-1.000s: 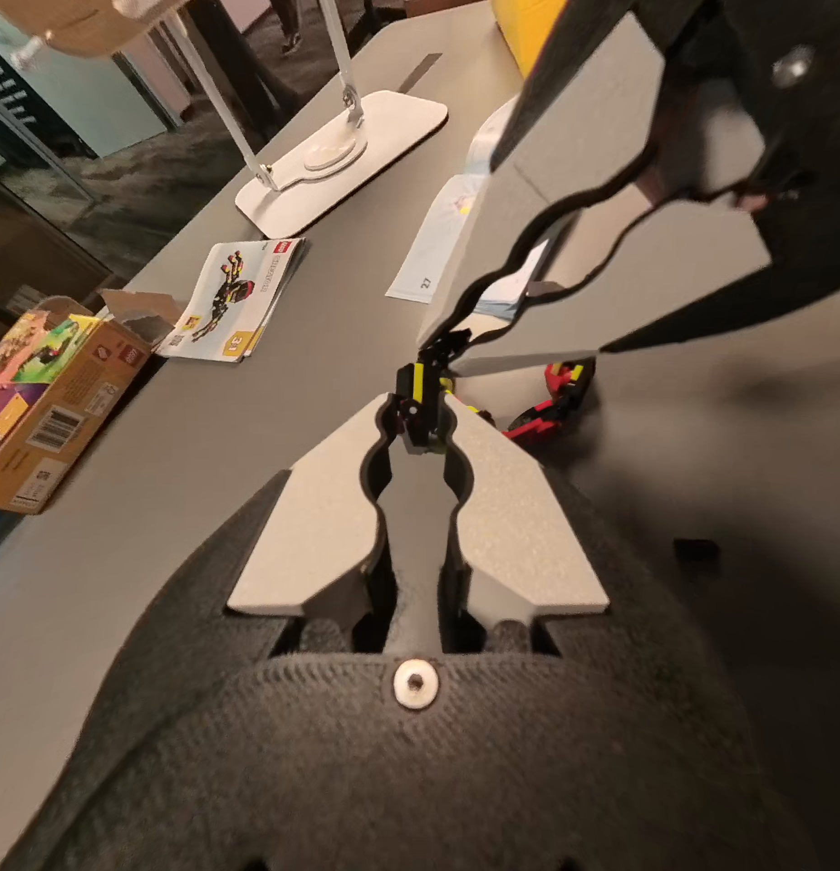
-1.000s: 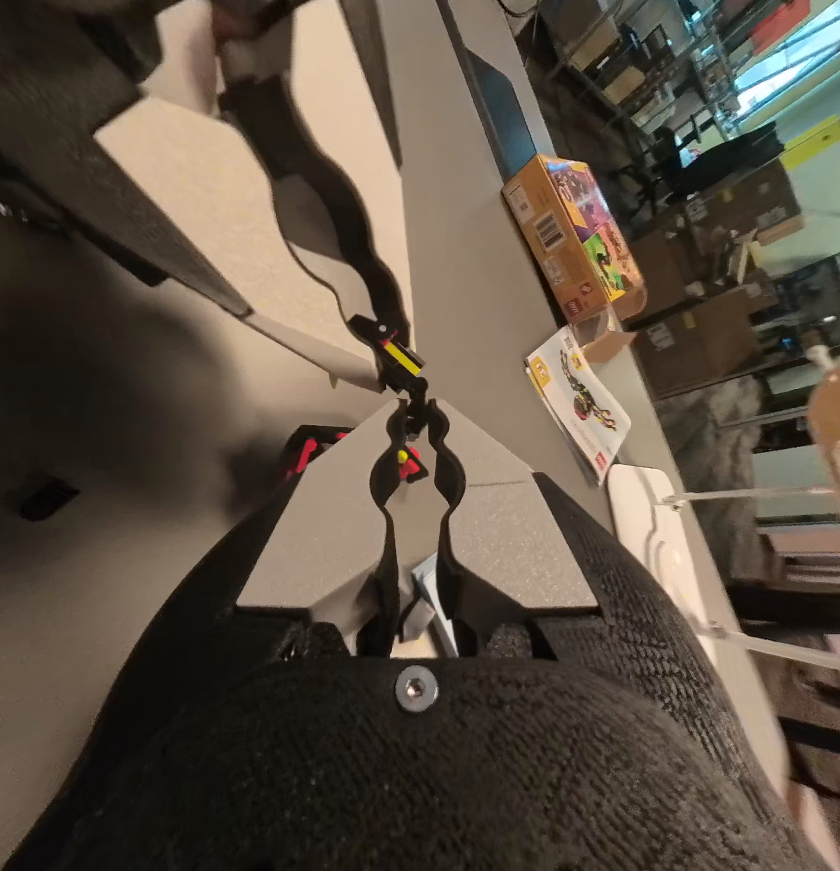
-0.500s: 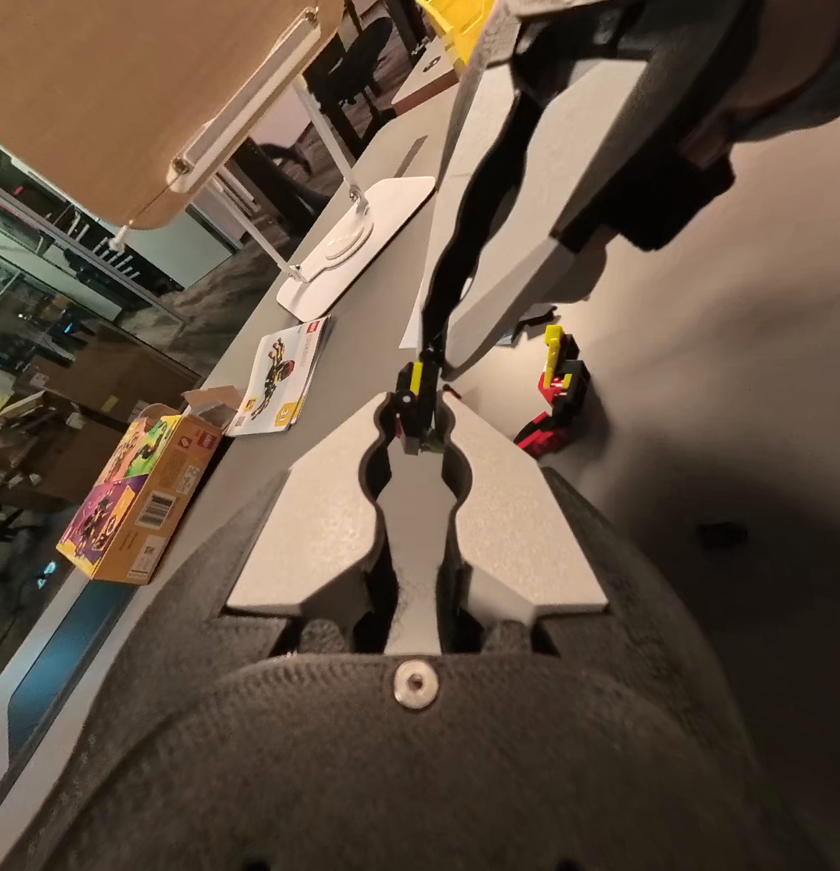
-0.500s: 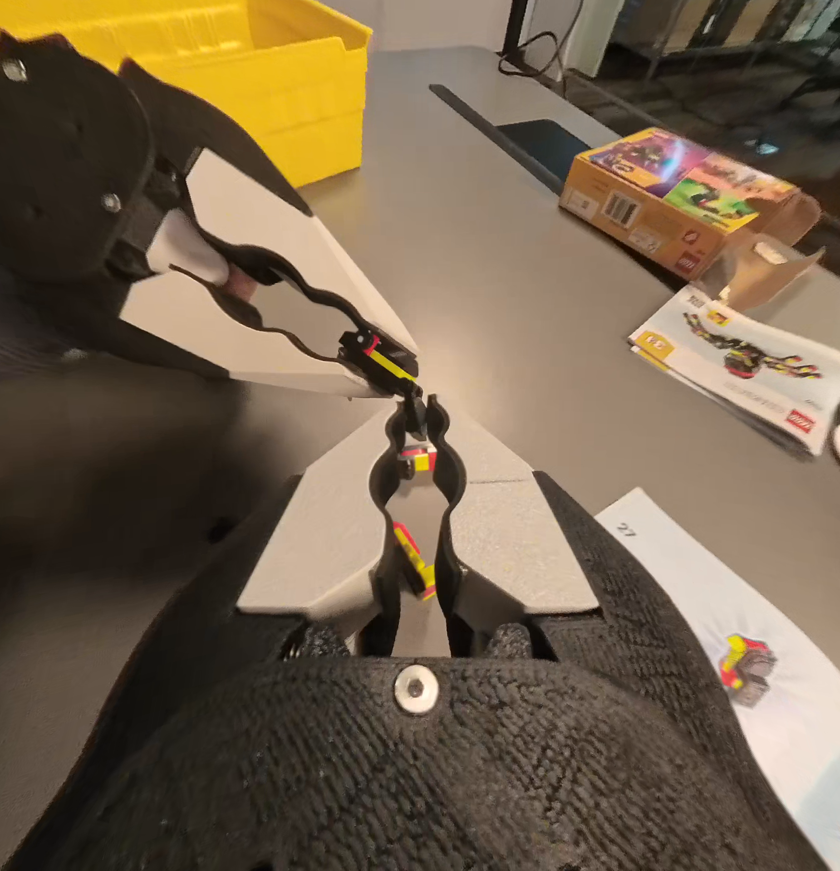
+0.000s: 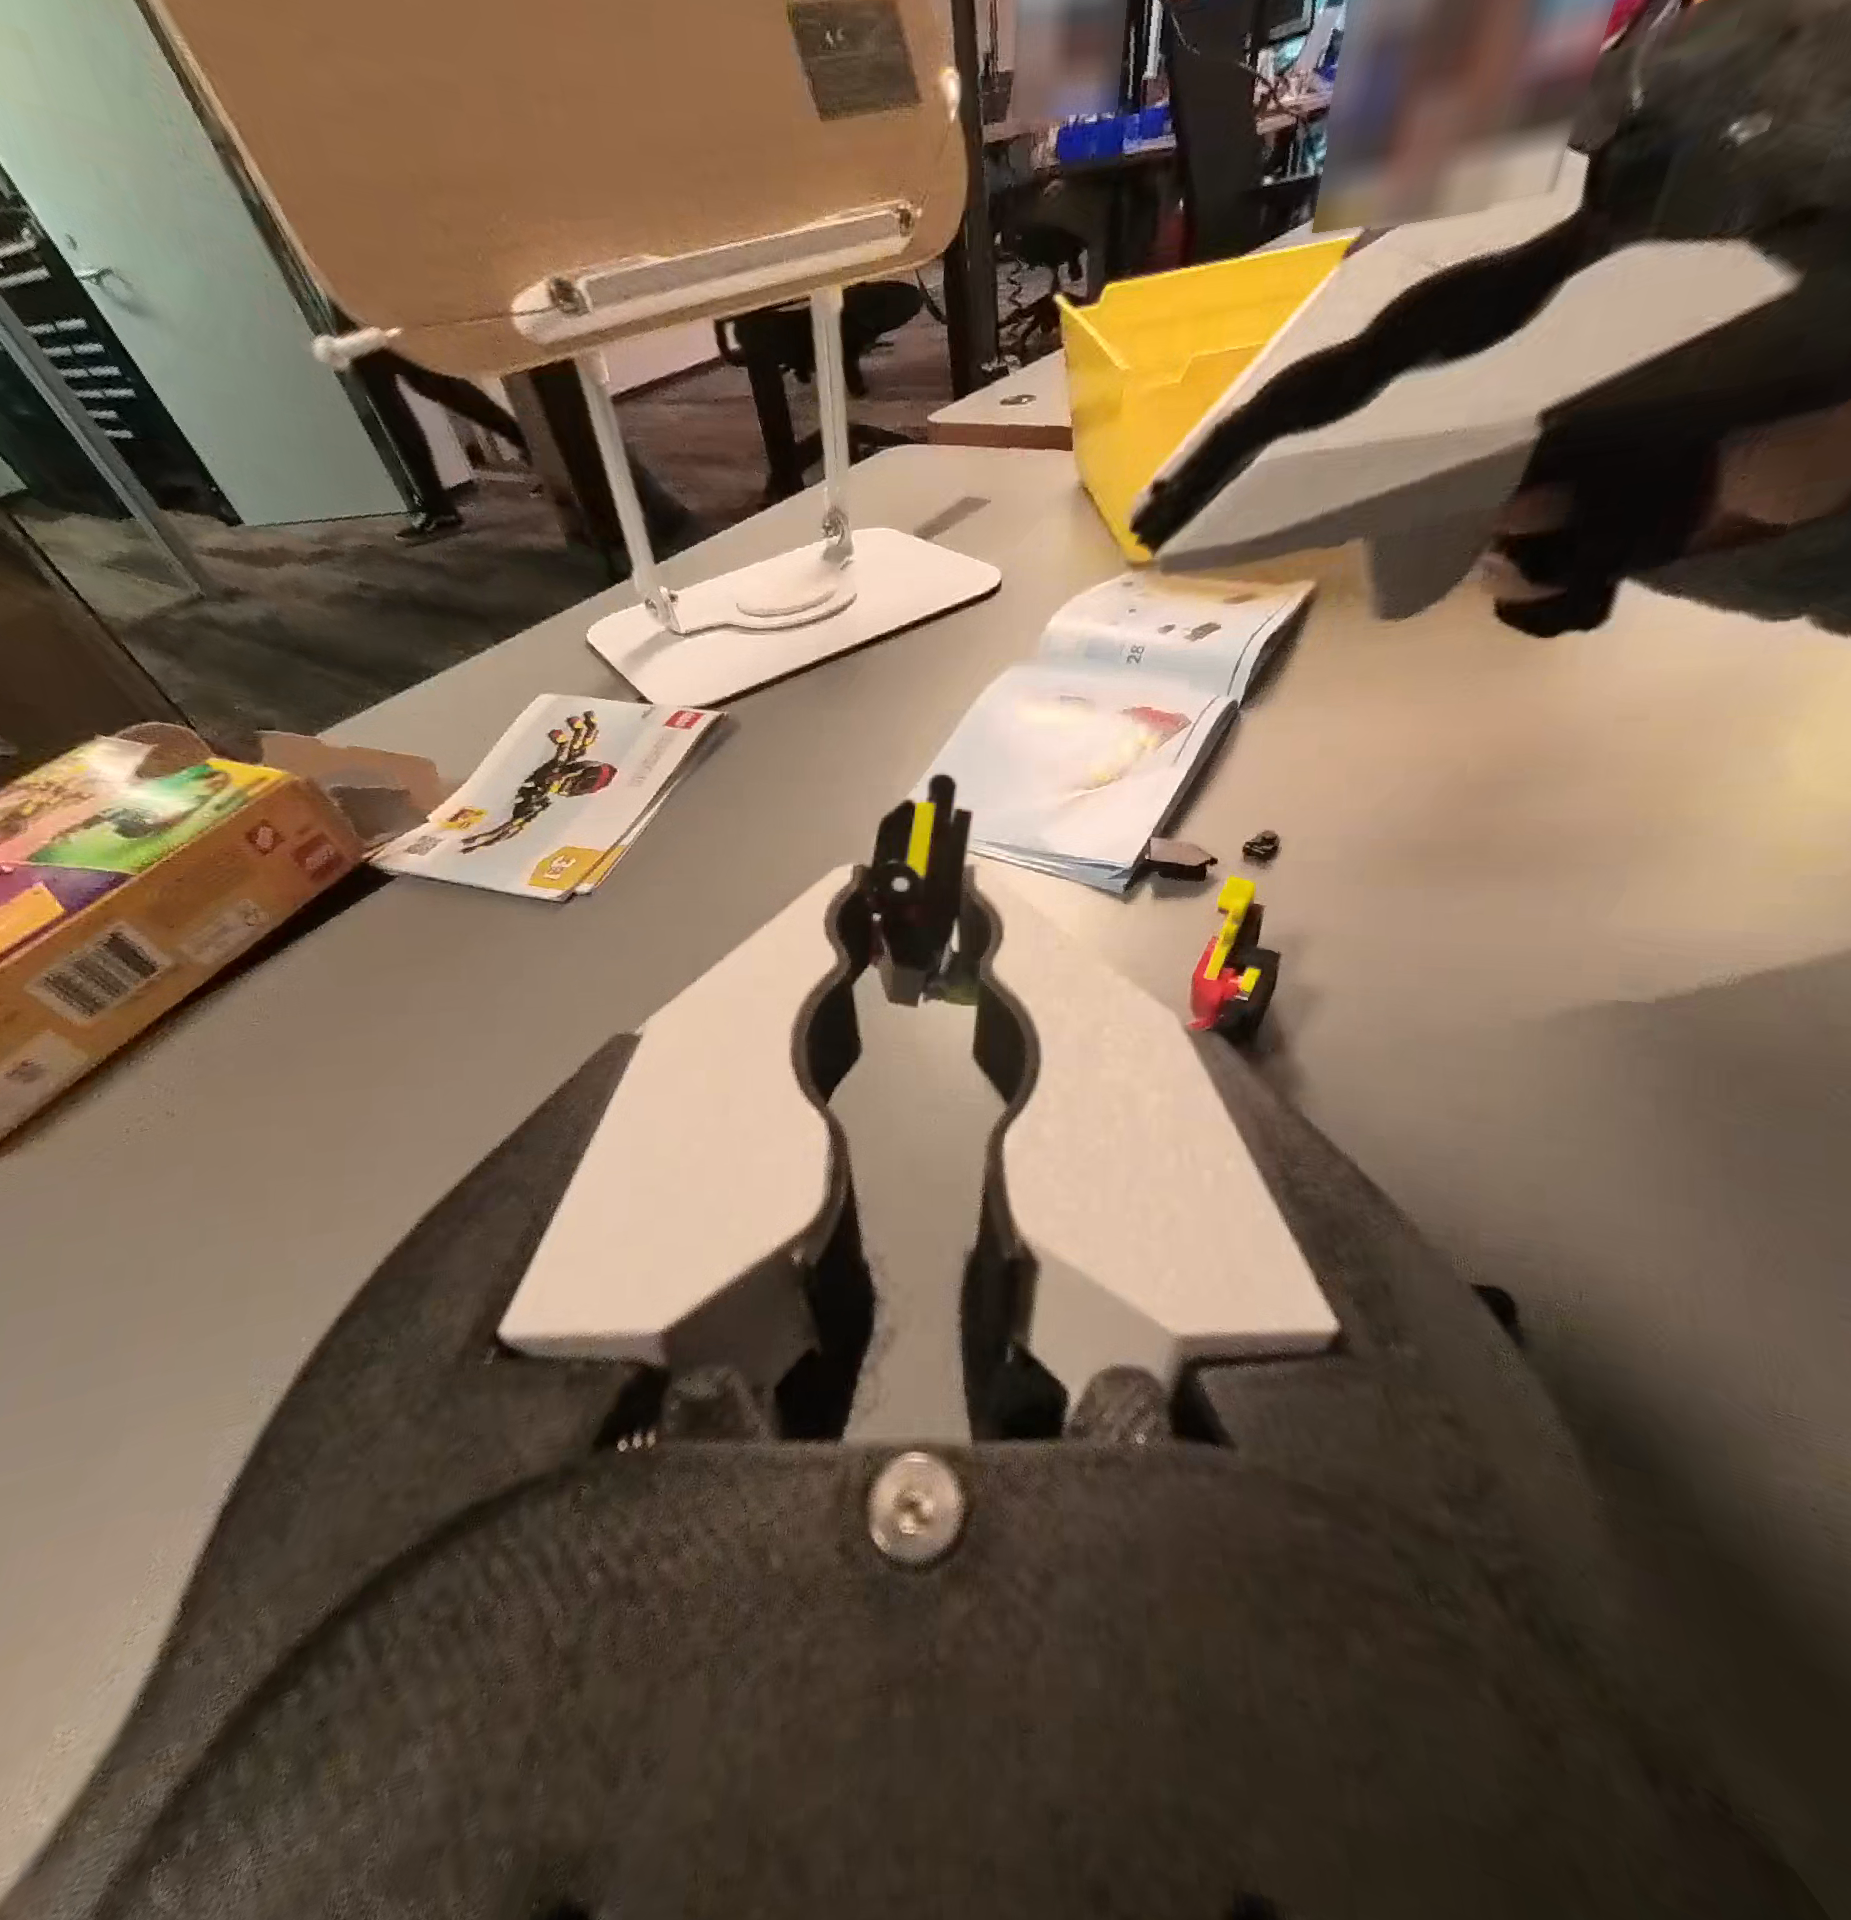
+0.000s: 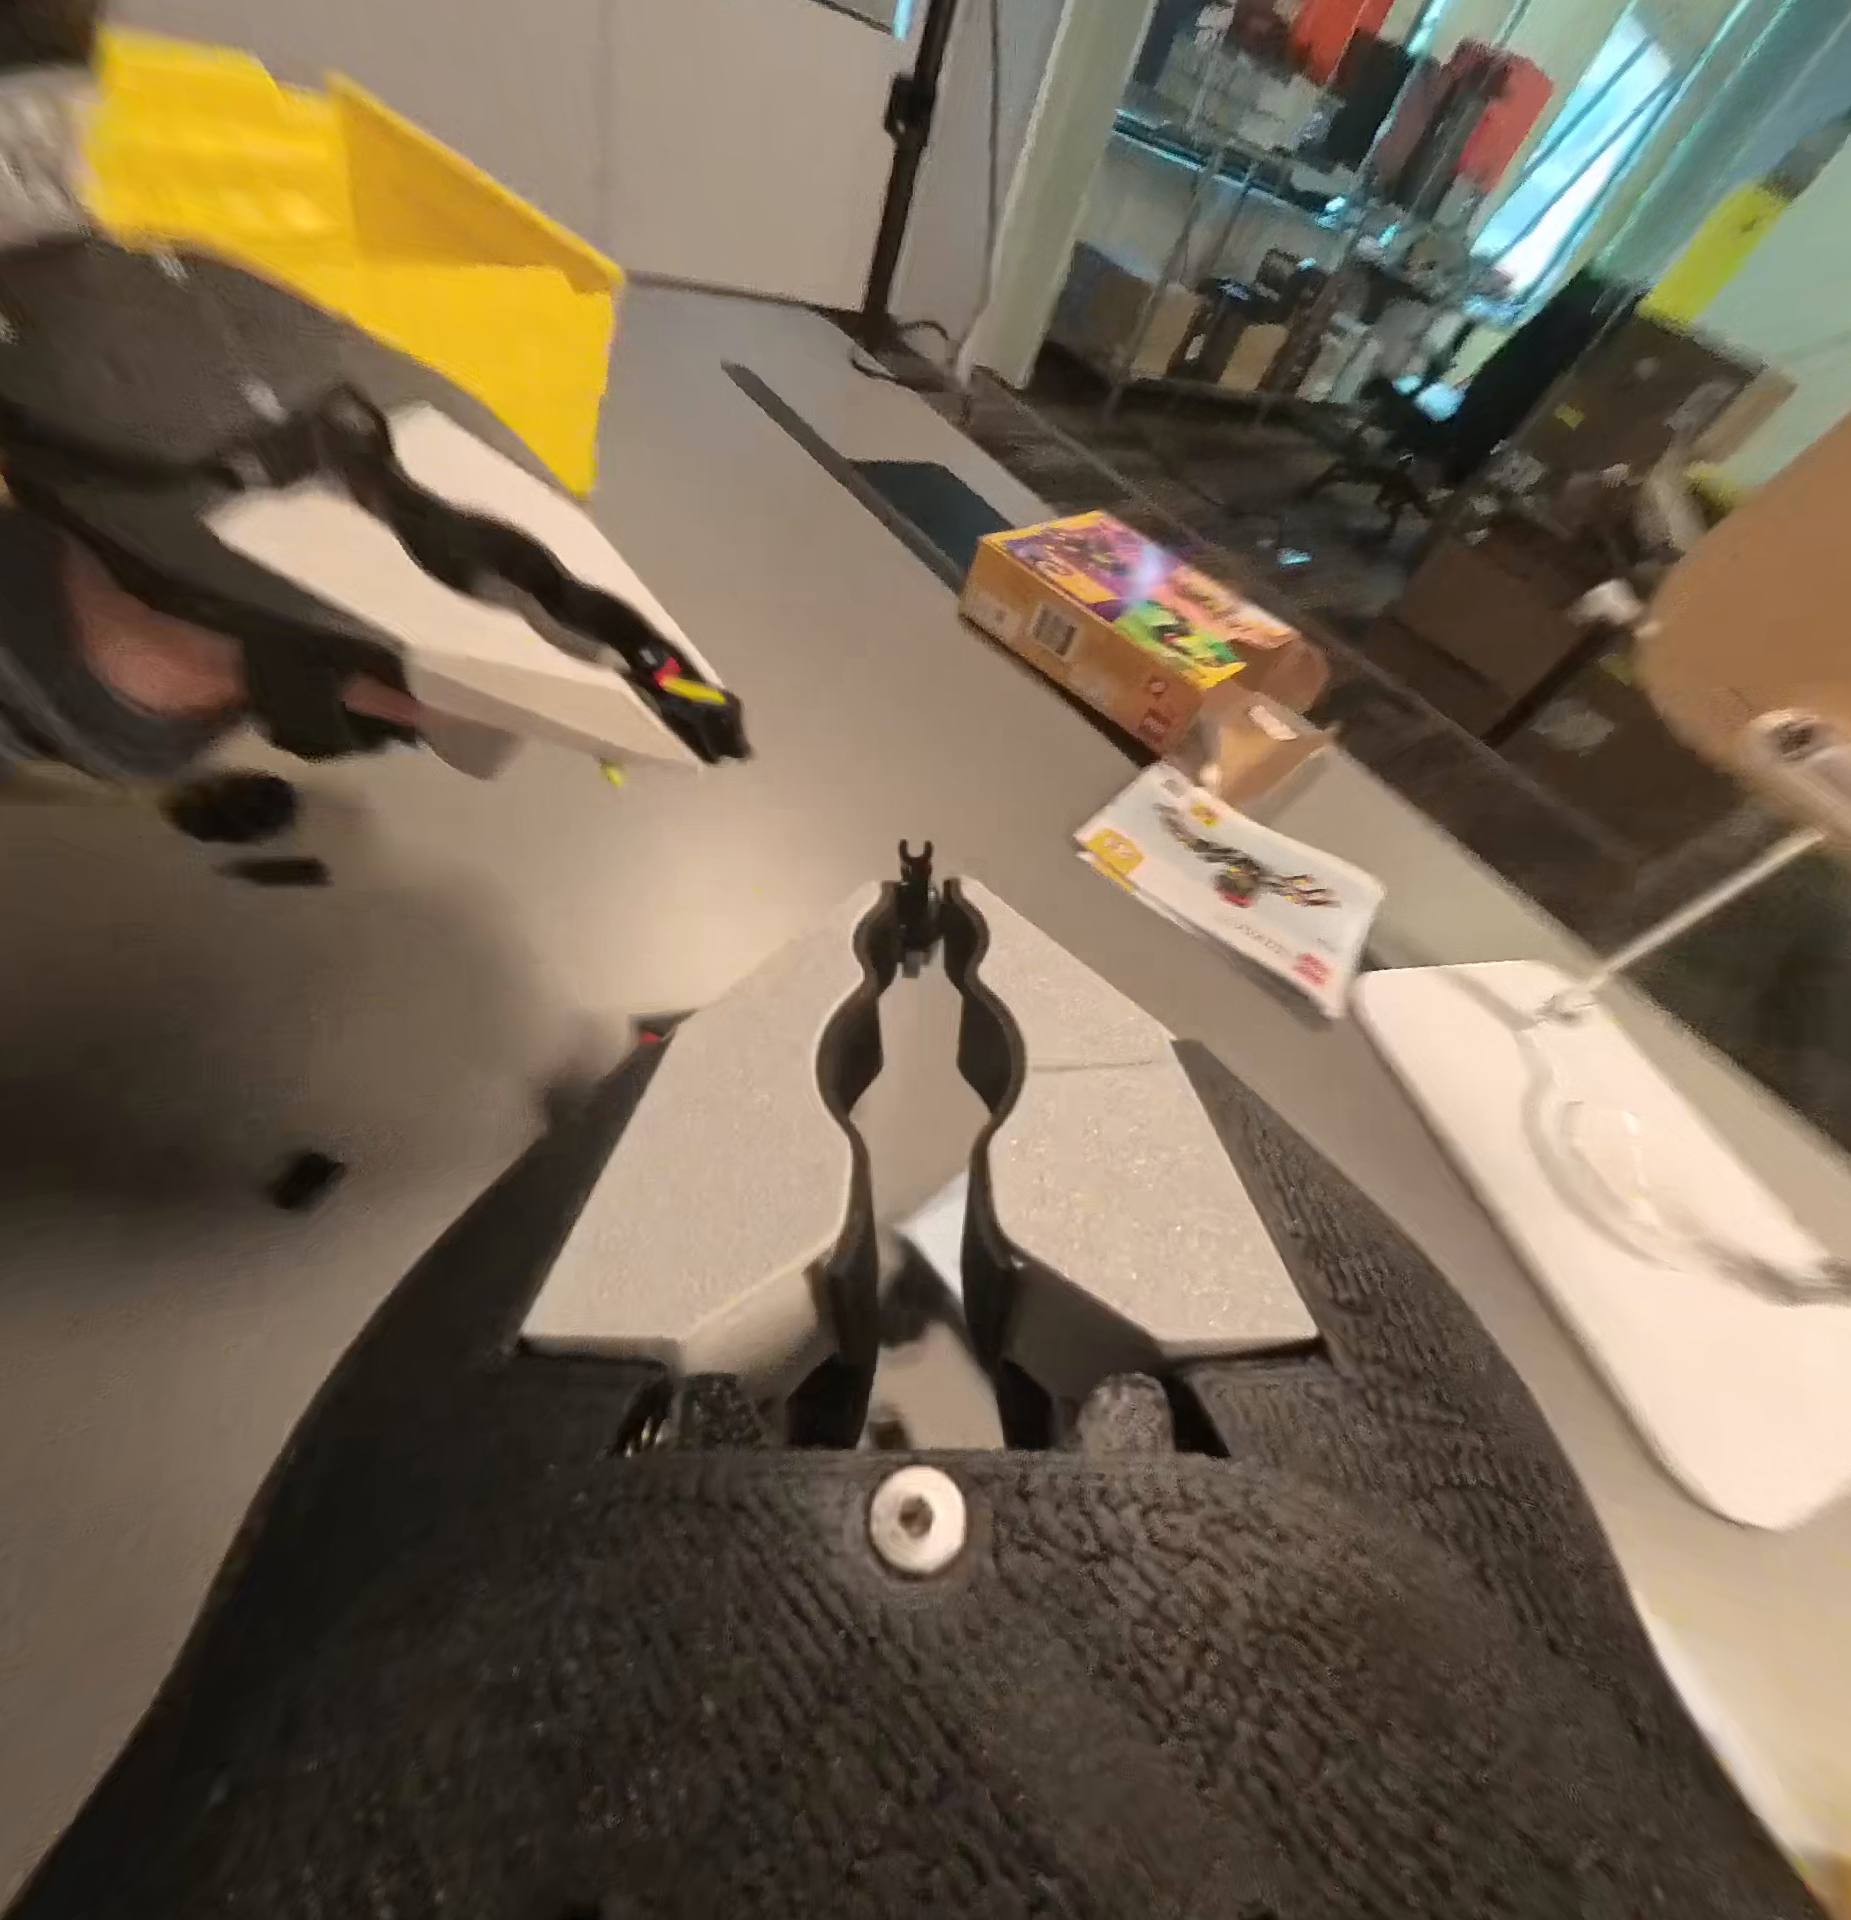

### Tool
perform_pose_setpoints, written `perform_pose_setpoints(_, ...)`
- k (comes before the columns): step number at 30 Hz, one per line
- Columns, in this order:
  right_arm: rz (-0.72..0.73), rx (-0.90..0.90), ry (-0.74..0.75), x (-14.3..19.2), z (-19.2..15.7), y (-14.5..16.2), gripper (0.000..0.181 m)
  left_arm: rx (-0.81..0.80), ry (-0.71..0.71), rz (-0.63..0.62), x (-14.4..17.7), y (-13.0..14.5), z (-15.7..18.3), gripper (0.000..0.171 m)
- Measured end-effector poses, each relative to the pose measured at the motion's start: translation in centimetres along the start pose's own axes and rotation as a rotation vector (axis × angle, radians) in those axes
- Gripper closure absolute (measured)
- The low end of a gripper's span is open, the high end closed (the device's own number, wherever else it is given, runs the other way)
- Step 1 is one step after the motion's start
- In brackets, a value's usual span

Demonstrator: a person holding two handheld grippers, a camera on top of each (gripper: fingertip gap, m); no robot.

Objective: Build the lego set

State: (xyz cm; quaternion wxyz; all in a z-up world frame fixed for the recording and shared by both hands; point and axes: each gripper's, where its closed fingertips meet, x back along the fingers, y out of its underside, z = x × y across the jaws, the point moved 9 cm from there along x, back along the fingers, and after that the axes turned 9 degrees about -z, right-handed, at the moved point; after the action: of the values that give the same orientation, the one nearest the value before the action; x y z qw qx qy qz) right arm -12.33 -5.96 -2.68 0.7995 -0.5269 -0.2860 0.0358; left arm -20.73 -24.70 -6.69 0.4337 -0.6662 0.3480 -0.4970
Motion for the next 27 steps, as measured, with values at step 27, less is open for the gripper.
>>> perform_pose_setpoints(27, 0.080, 0.086, 0.033, 0.2, -1.3, 1.8, 0.175, 0.274, 0.041, -0.223, -1.0, 2.7, -1.9, 0.156)
